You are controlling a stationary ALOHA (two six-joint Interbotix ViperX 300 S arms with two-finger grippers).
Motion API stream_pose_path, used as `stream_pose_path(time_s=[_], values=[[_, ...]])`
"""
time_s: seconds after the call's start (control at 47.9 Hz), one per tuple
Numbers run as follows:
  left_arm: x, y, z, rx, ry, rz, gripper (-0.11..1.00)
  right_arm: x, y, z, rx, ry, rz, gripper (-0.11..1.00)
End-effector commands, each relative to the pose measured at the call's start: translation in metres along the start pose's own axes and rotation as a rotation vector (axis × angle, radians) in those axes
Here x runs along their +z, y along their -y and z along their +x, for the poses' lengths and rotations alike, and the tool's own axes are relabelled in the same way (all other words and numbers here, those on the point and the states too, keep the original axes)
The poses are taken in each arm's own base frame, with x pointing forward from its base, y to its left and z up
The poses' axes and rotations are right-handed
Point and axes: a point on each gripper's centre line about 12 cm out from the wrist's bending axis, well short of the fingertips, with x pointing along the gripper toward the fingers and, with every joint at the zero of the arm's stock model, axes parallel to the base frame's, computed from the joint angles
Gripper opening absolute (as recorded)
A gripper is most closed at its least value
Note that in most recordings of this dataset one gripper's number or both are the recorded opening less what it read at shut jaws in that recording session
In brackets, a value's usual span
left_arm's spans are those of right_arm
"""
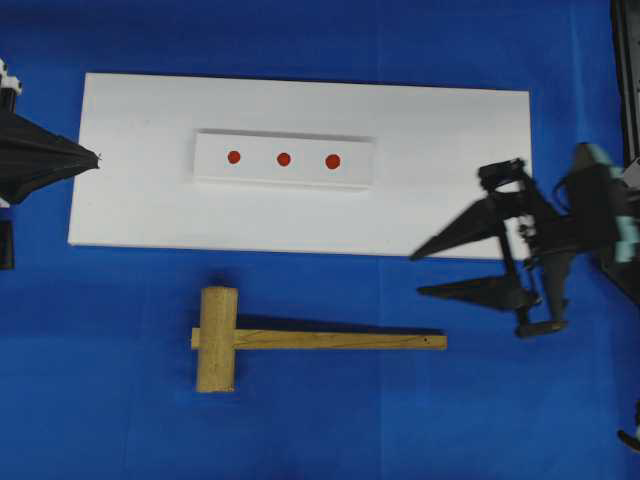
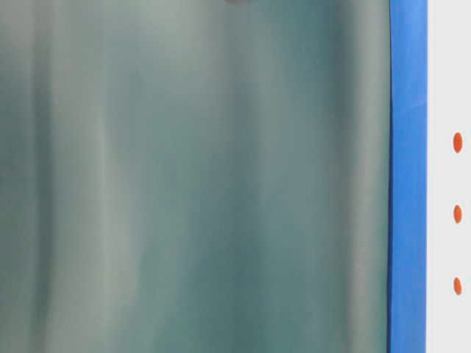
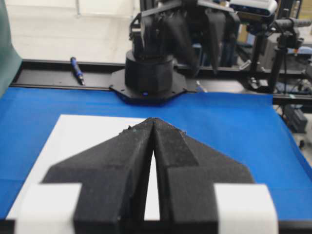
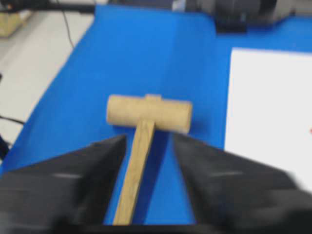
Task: Hit the mark with a hammer.
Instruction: 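Move the right gripper down to the wooden mallet's handle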
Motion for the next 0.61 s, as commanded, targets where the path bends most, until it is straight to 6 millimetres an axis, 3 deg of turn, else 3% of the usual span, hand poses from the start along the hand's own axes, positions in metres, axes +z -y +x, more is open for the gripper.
stream_pose_path(time_s=[0.0,0.084,0.146,0.585], values=[[0.006,0.0,0.003,-0.002,0.017,-0.005,0.0,0.003,-0.006,0.019,0.01,-0.011,0.011,0.57],[0.006,0.0,0.003,-0.002,0.017,-0.005,0.0,-0.005,-0.008,0.039,0.006,-0.063,0.012,0.81],[0.006,0.0,0.002,-0.002,0.015,-0.005,0.0,-0.012,-0.01,0.052,0.003,-0.092,0.017,0.93],[0.0,0.0,0.002,-0.001,0.003,-0.005,0.0,-0.075,-0.007,0.141,-0.07,-0.192,0.132,0.9]])
